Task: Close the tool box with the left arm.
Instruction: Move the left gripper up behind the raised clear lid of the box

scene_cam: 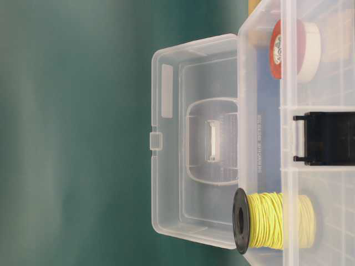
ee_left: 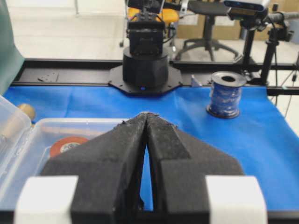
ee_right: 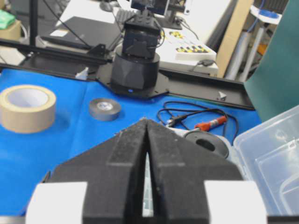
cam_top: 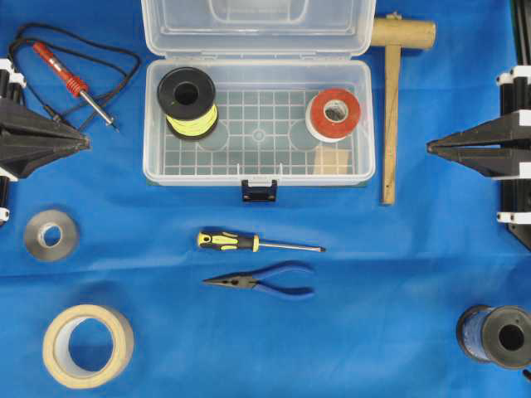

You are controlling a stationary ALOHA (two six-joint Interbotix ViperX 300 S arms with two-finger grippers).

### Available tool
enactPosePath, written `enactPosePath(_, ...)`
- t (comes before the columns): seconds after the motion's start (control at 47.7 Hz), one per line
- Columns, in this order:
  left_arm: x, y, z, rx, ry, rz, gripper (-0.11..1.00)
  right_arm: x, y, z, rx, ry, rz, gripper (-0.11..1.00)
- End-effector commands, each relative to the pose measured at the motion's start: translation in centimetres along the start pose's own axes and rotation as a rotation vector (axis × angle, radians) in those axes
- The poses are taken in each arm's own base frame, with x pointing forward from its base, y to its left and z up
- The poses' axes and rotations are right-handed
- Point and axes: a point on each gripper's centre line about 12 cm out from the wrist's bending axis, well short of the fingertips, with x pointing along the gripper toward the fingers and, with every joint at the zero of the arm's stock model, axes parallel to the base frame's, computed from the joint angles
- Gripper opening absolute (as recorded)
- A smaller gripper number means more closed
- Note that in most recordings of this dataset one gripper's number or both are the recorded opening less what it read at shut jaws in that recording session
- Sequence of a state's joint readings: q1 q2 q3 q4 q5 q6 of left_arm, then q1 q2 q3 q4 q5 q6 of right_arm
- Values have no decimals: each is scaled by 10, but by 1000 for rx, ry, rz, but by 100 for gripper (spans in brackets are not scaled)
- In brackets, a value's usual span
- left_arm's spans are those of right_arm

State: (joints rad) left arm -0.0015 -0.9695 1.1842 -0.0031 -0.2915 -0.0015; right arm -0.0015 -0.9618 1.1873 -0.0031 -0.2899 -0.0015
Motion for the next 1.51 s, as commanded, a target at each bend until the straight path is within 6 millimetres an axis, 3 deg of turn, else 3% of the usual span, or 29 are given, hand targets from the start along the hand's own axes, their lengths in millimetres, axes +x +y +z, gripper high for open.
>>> enactPosePath(0.0, 4, 3, 9, -25, -22, 19, 0, 3, 0, 16, 1, -41, -2, 0)
enactPosePath(0.294, 14, 38, 23, 36, -36, 184, 0, 6, -4, 12, -3, -12, -17, 0)
enactPosePath(0.566, 46, 86, 43, 115, 10, 350, 3, 9, -7, 7, -5, 9, -34, 0)
enactPosePath(0.671, 59, 113, 47, 116, 40, 425, 25, 9, -7, 4, -3, 19, -34, 0)
enactPosePath(0.839, 81, 153, 49, 127, 74, 513, 75, 11, -7, 0, -3, 43, -34, 0)
enactPosePath(0.922, 93, 177, 46, 147, 113, 553, 90, 11, -7, -1, -6, 52, -33, 0)
enactPosePath(1.258, 139, 254, 23, 124, 371, 622, 92, 11, -9, -3, -3, 65, -43, 0)
enactPosePath(1.488, 159, 285, -15, 56, 566, 614, 91, 11, -10, -5, -4, 72, -49, 0)
